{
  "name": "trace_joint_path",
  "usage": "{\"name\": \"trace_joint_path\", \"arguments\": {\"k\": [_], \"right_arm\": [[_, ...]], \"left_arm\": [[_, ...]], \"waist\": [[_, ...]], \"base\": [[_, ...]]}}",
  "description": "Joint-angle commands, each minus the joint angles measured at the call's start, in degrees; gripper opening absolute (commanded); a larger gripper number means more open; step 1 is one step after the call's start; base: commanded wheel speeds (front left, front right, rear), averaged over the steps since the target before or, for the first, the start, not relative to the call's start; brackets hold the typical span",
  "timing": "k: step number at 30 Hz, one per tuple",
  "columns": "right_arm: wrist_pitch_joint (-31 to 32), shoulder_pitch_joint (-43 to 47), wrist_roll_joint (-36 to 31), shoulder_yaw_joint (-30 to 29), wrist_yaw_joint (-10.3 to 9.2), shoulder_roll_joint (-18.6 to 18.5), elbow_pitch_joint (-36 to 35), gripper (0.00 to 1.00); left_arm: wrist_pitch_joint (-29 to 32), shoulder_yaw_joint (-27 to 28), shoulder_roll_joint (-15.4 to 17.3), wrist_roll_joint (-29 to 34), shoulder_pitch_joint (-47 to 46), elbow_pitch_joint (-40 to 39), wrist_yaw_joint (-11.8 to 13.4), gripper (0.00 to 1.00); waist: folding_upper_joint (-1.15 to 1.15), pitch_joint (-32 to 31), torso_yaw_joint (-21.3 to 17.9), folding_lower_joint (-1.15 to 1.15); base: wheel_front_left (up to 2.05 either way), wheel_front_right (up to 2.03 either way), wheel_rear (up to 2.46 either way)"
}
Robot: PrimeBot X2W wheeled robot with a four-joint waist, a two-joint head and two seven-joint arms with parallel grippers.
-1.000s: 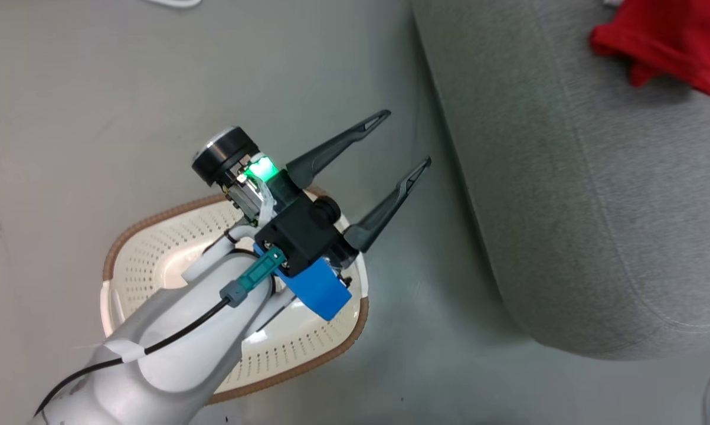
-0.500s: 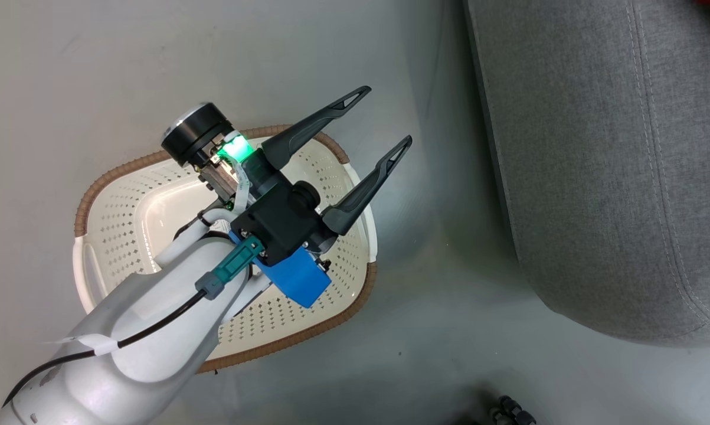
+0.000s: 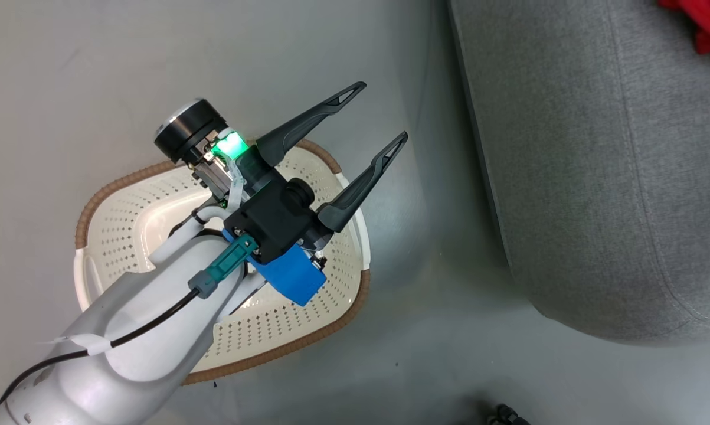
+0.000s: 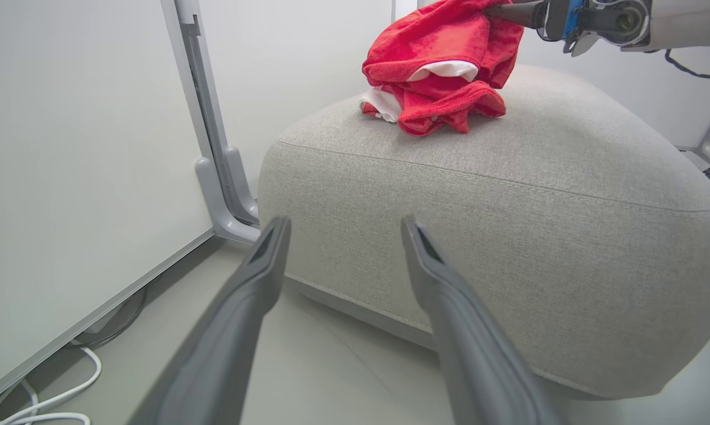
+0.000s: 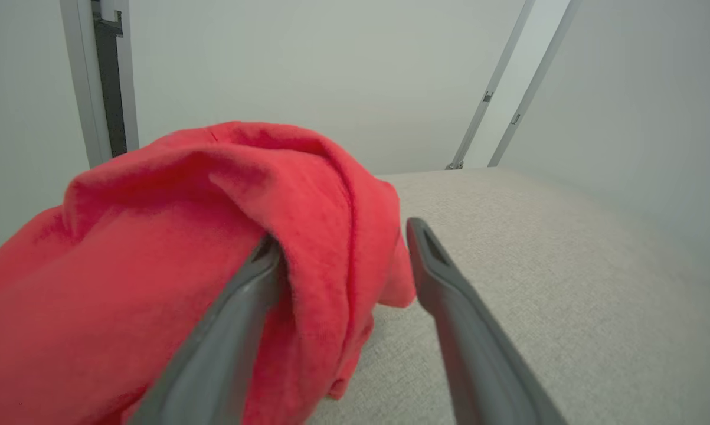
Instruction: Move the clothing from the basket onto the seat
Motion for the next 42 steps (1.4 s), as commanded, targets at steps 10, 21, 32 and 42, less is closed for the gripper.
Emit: {"name": "trace_joint_path", "arguments": {"k": [10, 21, 32, 42], "right_arm": [[-0.2, 15.4, -1.4, 4.4, 0.01, 4.0, -15.2, 1.00], [-0.2, 26.0, 1.5, 16.8, 0.01, 8.8, -31.1, 1.00], [-0.2, 32.3, 1.3, 26.5, 0.01, 12.1, -33.5, 1.00], [-0.2, 37.8, 1.7, 30.0, 0.01, 13.9, -32.0, 1.00]], "left_arm": [[-0.2, 3.7, -2.7, -1.4, 5.9, 0.3, 2.1, 1.00], [-0.2, 14.8, -4.8, -1.4, 16.0, -0.8, 5.6, 1.00], [-0.2, 28.2, -6.4, 0.5, 24.4, -0.6, 6.0, 1.00], [-0.2, 36.3, -8.9, 1.8, 30.4, 1.4, 4.9, 1.00]], "waist": [[0.00, -11.4, 0.5, -0.01], [0.00, -21.9, 5.1, -0.01], [0.00, -28.6, 12.3, -0.01], [0.00, -32.9, 16.0, -0.01]], "base": [[0.00, 0.00, 0.00], [0.00, 0.00, 0.00], [0.00, 0.00, 0.00], [0.00, 0.00, 0.00]]}}
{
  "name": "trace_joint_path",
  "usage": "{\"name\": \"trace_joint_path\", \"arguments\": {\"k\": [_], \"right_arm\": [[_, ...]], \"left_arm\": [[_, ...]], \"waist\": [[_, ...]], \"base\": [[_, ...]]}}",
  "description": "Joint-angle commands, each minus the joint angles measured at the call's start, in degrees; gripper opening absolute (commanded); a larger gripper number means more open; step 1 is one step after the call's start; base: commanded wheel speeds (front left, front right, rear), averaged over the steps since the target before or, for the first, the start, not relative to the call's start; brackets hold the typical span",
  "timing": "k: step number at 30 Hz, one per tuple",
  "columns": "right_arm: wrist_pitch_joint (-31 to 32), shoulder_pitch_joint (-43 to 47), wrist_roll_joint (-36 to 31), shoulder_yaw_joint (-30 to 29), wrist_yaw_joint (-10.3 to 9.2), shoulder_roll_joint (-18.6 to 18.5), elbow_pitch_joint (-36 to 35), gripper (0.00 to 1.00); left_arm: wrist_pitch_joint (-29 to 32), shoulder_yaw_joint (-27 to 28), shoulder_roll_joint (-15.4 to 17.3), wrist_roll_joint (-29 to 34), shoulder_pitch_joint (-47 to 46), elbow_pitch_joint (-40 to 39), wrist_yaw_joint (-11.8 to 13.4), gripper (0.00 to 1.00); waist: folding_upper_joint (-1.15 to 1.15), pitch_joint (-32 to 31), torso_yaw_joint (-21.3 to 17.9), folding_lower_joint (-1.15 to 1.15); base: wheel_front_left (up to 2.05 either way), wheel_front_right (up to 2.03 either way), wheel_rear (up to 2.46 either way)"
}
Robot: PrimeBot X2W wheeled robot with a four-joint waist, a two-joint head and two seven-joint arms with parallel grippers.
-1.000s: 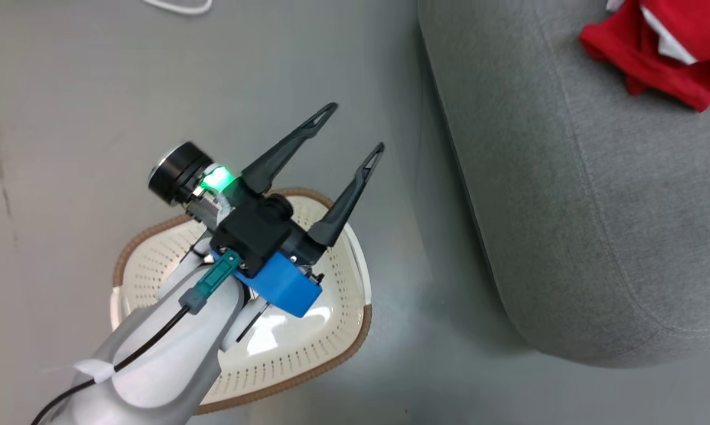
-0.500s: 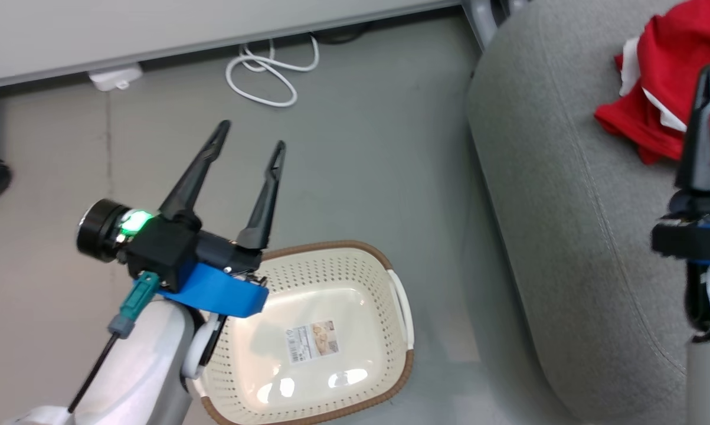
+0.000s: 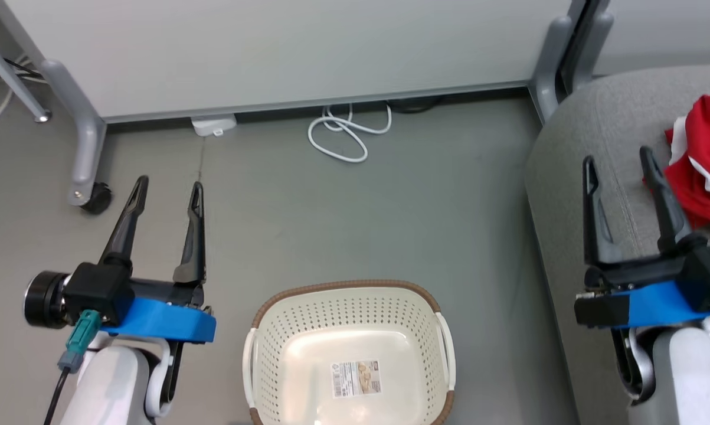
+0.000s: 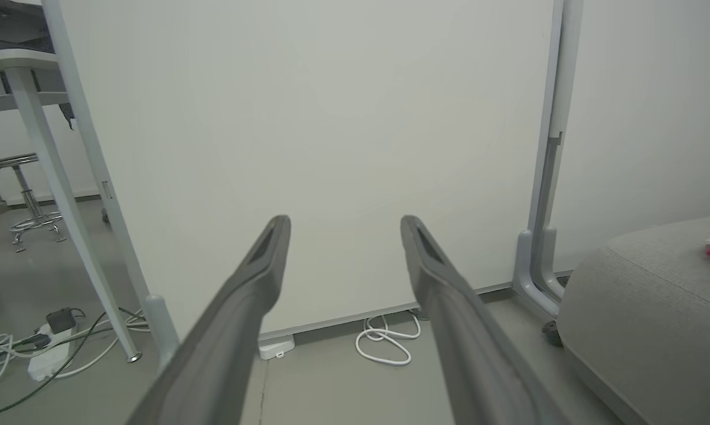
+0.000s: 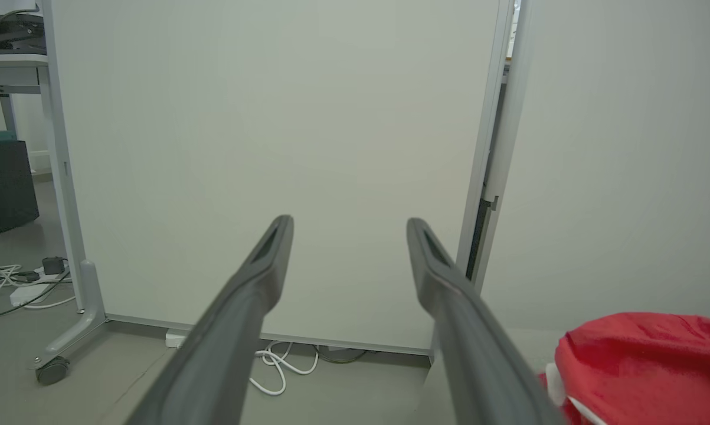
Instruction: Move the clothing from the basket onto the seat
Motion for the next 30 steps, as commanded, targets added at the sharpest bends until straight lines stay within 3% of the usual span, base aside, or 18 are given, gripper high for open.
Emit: {"name": "trace_joint_path", "arguments": {"k": [1, 15, 30], "right_arm": [[-0.2, 1.4, 0.2, 0.0, 0.01, 0.1, 0.2, 1.00], [-0.2, 10.6, 4.4, -0.9, 0.01, 0.4, 1.2, 1.00], [-0.2, 13.9, 7.2, 0.2, 0.01, 0.4, 3.4, 1.00]], "left_arm": [[-0.1, 0.6, -0.3, 0.4, 0.9, 0.2, -0.3, 1.00], [-0.2, 6.5, -4.3, 3.2, 7.8, 0.4, -2.3, 1.00], [-0.1, 7.8, -6.8, 4.4, 11.0, 1.7, -4.3, 1.00]], "waist": [[0.00, -1.2, 1.0, 0.01], [0.00, -5.6, 1.9, 0.01], [0.00, -7.8, 2.4, 0.01]], "base": [[0.00, 0.00, 0.00], [0.00, 0.00, 0.00], [0.00, 0.00, 0.00]]}}
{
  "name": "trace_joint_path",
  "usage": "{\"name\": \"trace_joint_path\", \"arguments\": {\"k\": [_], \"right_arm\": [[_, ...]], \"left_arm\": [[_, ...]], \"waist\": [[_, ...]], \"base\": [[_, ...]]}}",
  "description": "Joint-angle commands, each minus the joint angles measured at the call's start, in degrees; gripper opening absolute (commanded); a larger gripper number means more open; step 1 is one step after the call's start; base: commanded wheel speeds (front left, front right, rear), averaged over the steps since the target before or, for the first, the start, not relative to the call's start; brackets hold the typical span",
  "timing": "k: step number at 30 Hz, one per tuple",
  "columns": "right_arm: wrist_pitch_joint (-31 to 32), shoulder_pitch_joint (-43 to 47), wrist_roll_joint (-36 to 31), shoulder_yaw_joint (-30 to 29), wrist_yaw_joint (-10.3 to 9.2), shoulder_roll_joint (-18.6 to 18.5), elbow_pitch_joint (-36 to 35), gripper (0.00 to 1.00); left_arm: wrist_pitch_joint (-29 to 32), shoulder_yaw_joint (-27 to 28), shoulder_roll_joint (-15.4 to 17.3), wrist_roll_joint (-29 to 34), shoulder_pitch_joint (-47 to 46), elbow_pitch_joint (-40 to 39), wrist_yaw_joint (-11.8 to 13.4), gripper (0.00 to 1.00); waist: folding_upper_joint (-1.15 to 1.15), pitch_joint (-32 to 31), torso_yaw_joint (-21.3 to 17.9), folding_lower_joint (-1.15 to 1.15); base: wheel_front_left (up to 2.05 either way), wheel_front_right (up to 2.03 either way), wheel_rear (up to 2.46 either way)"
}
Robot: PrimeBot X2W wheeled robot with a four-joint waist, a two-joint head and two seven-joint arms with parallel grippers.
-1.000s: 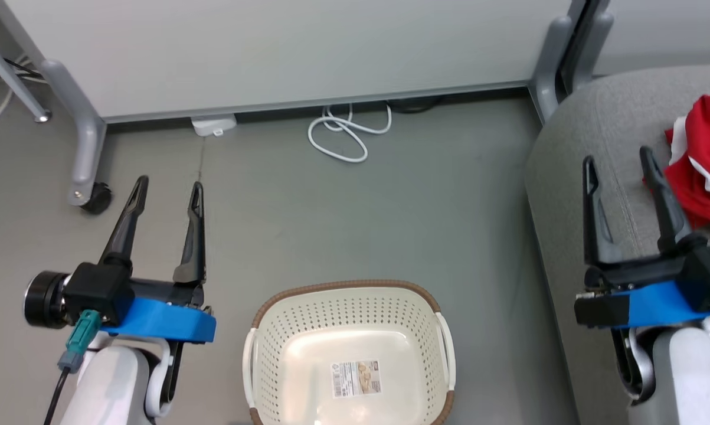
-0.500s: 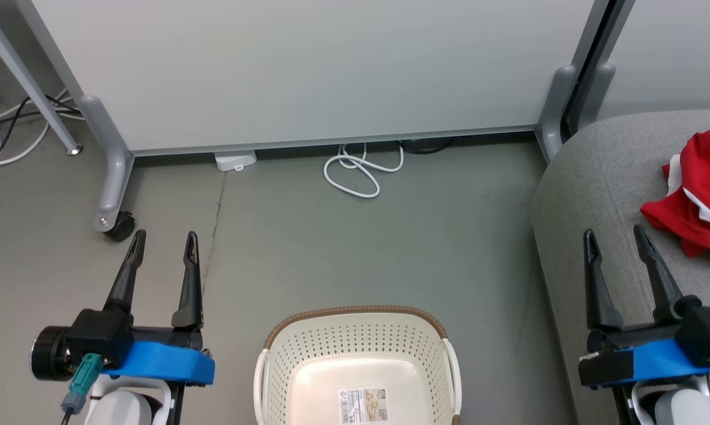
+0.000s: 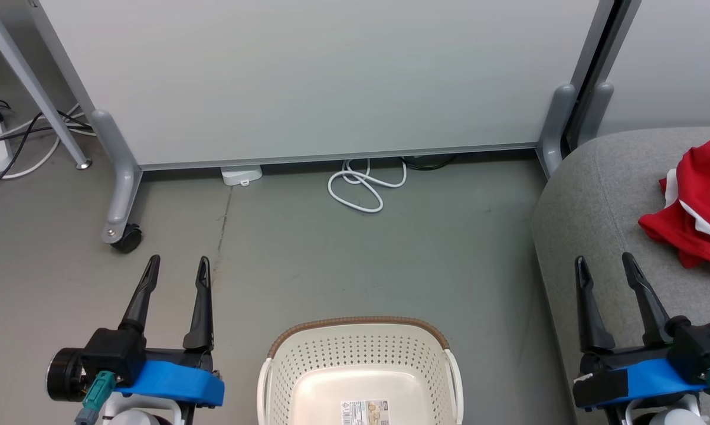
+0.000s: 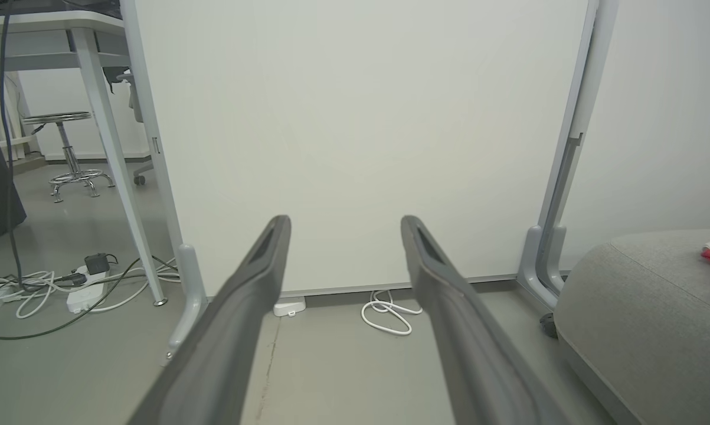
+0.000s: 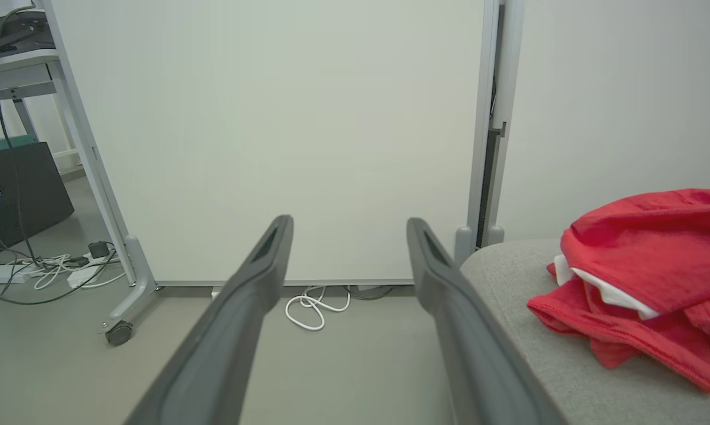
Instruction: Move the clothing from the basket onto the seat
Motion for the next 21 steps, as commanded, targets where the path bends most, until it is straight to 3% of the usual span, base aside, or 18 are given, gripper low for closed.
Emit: {"name": "trace_joint_path", "arguments": {"k": [1, 8, 9, 21], "right_arm": [[-0.2, 1.0, 0.2, 0.1, 0.01, 0.1, 0.1, 1.00], [-0.2, 0.9, 0.7, 0.2, 0.01, 0.1, 0.4, 1.00], [0.0, 0.2, 0.2, 0.2, 0.00, 0.0, 0.5, 0.00], [3.2, -0.1, 11.7, -0.2, 0.00, 0.2, 3.1, 0.00]], "left_arm": [[-0.2, 0.4, -0.1, 0.5, 0.3, 0.2, -0.3, 1.00], [-0.1, 0.9, -0.5, 1.1, 0.2, 0.3, -0.6, 1.00], [0.0, 0.7, -0.5, 0.7, 0.1, 0.5, -0.3, 0.00], [3.4, 2.1, -1.3, -10.6, 0.8, 2.4, -0.5, 0.00]], "waist": [[-0.01, 0.0, 0.0, 0.00], [-0.01, 0.0, 0.0, 0.00], [-0.01, -0.1, 0.0, 0.00], [-0.01, -0.2, -0.3, 0.00]], "base": [[0.00, 0.00, 0.00], [0.00, 0.00, 0.00], [0.00, 0.00, 0.00], [0.00, 0.00, 0.00]]}}
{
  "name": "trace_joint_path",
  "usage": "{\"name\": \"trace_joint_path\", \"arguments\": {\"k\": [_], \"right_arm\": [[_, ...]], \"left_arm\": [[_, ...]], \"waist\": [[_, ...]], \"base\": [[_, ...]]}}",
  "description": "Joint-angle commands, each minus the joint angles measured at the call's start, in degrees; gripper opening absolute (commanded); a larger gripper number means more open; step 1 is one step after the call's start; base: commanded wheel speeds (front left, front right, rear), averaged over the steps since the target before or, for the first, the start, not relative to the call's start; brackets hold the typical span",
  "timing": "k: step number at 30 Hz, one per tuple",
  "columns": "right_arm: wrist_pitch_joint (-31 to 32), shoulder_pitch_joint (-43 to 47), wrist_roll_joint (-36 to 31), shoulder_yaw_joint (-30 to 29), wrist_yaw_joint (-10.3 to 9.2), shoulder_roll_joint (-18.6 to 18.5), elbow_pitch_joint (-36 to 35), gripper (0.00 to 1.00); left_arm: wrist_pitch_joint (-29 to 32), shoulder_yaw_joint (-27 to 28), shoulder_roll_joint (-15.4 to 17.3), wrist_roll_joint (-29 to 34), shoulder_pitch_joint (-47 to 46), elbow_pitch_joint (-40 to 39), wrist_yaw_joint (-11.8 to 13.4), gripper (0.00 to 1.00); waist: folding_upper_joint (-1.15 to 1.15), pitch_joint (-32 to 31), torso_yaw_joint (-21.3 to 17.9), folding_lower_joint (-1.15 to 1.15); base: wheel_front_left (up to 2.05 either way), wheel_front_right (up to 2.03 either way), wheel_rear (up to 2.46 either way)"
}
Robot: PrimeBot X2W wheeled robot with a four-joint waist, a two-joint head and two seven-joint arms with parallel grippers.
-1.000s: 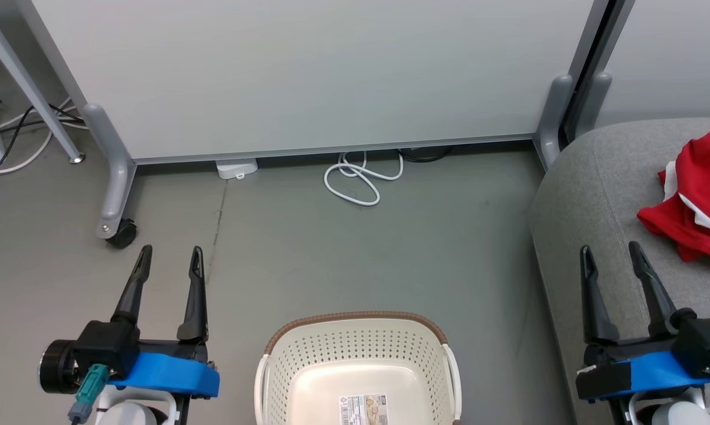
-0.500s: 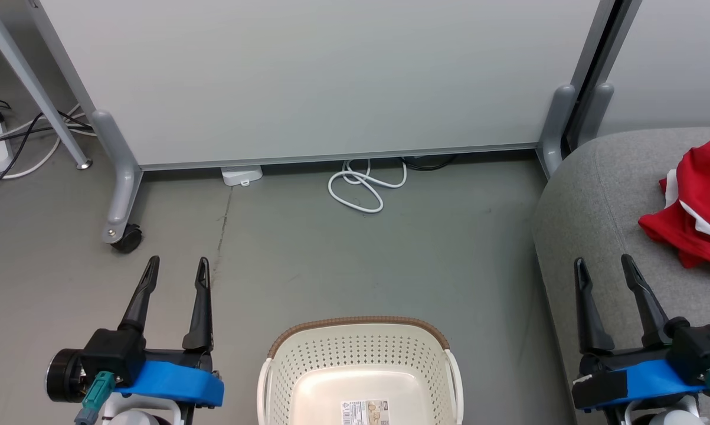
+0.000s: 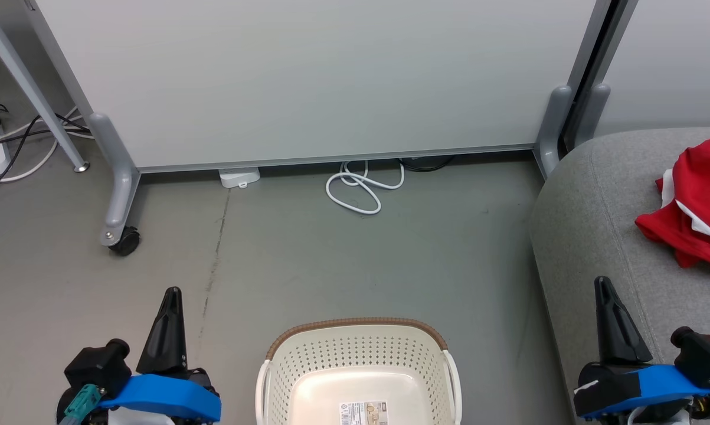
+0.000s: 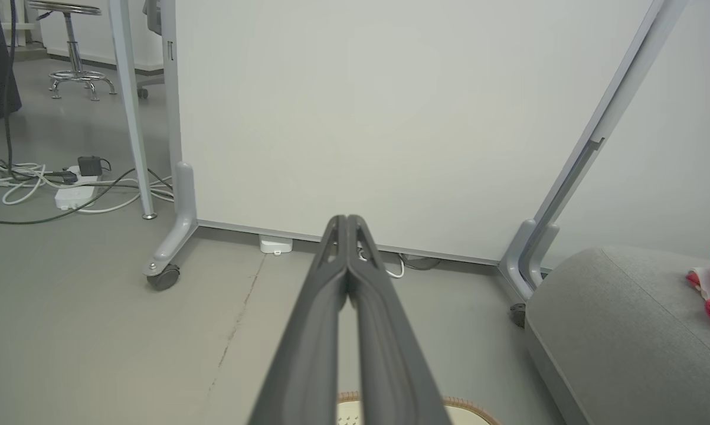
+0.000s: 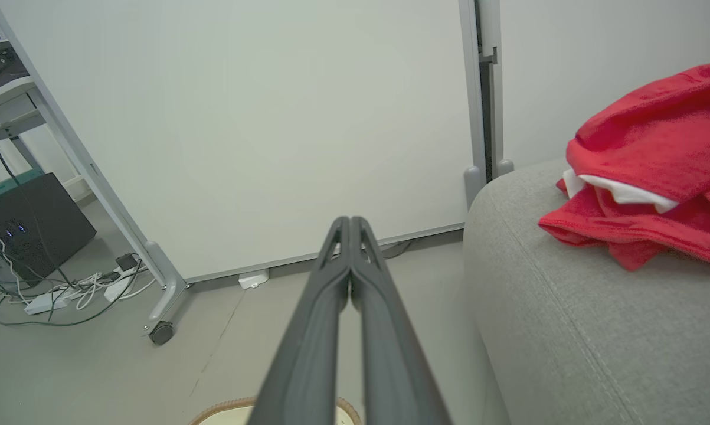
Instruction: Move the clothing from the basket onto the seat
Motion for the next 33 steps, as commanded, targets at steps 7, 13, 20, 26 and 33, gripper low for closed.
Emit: {"name": "trace_joint_path", "arguments": {"k": [7, 13, 20, 26, 33], "right_arm": [[2.0, -1.3, 9.1, -0.3, 0.01, -0.2, -0.6, 0.00], [3.5, -1.6, 15.0, -0.4, 0.01, -0.2, -0.4, 0.00], [5.0, -1.9, 21.4, -0.6, 0.01, -0.2, -0.1, 0.00], [6.3, -2.2, 26.5, -0.7, 0.01, -0.3, 0.2, 0.00], [7.5, -2.4, 31.3, -0.8, 0.01, -0.3, 0.4, 0.00]], "left_arm": [[1.9, 1.3, -0.1, -8.8, -1.7, -1.2, -0.2, 0.00], [3.4, 1.9, -0.3, -14.6, -1.9, -1.3, -0.3, 0.00], [4.9, 2.7, -0.5, -20.9, -2.2, -1.4, -0.4, 0.00], [6.2, 3.3, -0.6, -25.8, -2.4, -1.5, -0.4, 0.00], [7.4, 3.8, -0.8, -30.5, -2.6, -1.5, -0.5, 0.00]], "waist": [[-0.01, -0.1, -0.3, 0.00], [-0.01, -0.2, -0.5, 0.00], [-0.01, -0.3, -0.7, 0.00], [-0.01, -0.4, -0.9, 0.00], [-0.01, -0.5, -1.1, 0.00]], "base": [[0.00, 0.00, 0.00], [0.00, 0.00, 0.00], [0.00, 0.00, 0.00], [0.00, 0.00, 0.00], [0.00, 0.00, 0.00]]}}
